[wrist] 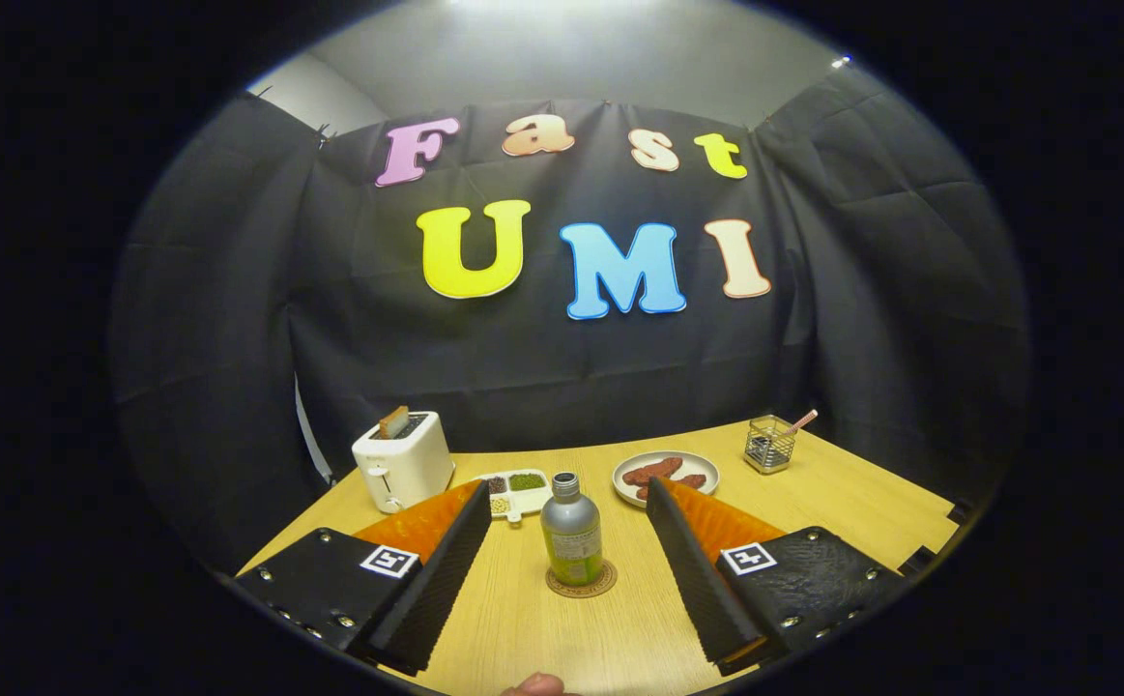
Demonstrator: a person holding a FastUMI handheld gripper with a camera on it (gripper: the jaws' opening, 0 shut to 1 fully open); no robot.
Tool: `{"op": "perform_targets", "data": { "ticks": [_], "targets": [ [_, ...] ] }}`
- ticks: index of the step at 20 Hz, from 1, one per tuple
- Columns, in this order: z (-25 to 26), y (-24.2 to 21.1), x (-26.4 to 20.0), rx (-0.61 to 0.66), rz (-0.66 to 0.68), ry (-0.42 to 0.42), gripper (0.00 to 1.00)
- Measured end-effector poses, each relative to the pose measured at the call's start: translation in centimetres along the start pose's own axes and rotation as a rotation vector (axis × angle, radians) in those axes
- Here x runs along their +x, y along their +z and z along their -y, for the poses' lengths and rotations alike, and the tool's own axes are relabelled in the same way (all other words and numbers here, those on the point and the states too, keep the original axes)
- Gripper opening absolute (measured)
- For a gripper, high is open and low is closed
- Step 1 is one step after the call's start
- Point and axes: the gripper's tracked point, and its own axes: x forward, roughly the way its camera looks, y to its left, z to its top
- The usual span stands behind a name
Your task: Take the bottle from table, then pour the juice into the cup, finally place the bottle on the coaster
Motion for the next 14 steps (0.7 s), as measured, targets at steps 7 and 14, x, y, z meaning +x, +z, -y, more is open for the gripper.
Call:
{"op": "perform_targets", "data": {
  "ticks": [7,14],
  "targets": [
    [-0.1,2.7,-3.6,-0.024,0.053,0.032,0.99],
    [-1.4,2.1,-5.2,-0.071,0.030,0.073,0.99]
  ]
}}
